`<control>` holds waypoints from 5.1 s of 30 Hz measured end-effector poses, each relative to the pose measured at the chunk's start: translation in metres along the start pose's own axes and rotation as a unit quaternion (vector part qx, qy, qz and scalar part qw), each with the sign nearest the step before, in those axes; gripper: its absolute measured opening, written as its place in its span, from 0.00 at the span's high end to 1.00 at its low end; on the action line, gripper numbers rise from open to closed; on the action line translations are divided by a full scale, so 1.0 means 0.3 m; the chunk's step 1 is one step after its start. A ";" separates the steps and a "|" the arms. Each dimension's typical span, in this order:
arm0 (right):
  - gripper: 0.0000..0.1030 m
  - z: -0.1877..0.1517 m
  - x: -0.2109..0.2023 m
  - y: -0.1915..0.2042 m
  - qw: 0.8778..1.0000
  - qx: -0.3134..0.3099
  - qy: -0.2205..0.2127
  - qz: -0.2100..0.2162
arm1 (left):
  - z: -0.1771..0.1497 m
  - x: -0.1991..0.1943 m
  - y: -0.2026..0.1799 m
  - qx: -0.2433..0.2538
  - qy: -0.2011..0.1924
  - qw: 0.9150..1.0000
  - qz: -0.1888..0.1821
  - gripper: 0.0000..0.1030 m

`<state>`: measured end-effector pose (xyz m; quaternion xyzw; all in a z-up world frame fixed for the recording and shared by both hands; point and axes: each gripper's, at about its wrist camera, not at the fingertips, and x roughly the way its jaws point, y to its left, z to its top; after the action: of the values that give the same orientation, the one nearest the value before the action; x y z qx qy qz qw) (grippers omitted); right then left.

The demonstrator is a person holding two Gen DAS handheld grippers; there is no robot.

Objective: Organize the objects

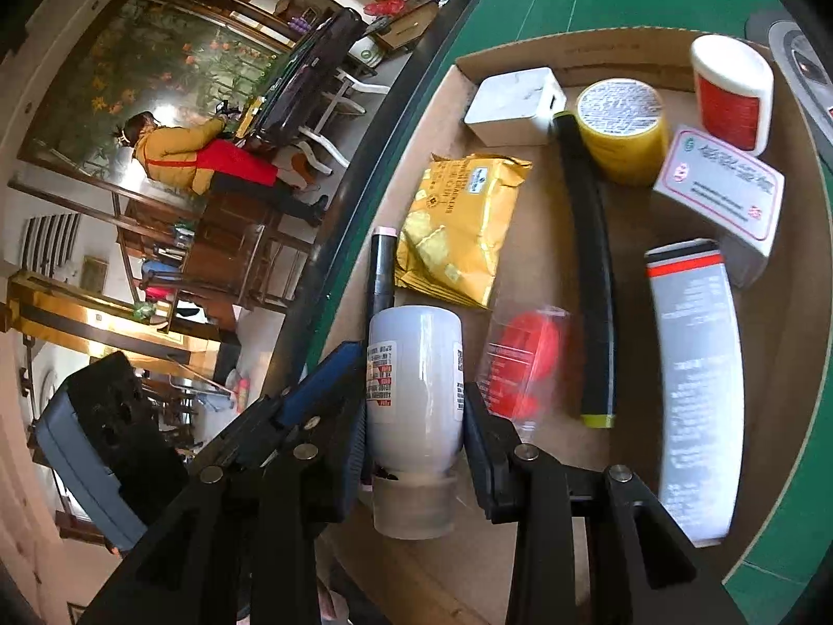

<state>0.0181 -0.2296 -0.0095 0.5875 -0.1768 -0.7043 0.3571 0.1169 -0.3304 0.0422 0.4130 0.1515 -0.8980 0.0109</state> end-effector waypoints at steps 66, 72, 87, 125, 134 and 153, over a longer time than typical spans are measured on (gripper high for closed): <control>0.22 -0.312 -1.420 -1.013 0.858 0.176 -0.397 -0.275 | -0.058 0.557 -1.462 0.303 0.112 0.936 -0.137 0.45; 0.22 -0.302 -1.410 -1.037 0.865 0.188 -0.389 -0.256 | -0.094 0.610 -1.557 0.357 0.085 0.923 -0.119 0.47; 0.22 -0.275 -1.353 -1.006 0.881 0.154 -0.371 -0.249 | -0.100 0.444 -1.356 0.346 0.076 0.931 -0.085 0.86; 0.65 0.077 -0.846 -0.866 0.908 0.062 -0.111 -0.398 | -0.158 0.334 -0.951 0.222 0.073 0.967 -0.098 0.86; 0.65 -0.117 -0.862 -0.828 0.960 0.117 -0.134 -0.217 | -0.132 0.186 -0.848 0.158 0.043 0.973 -0.163 0.86; 0.76 -0.190 -0.606 -0.295 0.974 -0.051 -0.139 -0.173 | -0.106 -0.058 -0.287 0.021 0.008 0.996 -0.087 0.86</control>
<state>0.0563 -0.0303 0.0447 0.4865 -0.0840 -0.8383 0.2311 0.1394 -0.2413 0.0585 0.4051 0.1681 -0.8954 -0.0773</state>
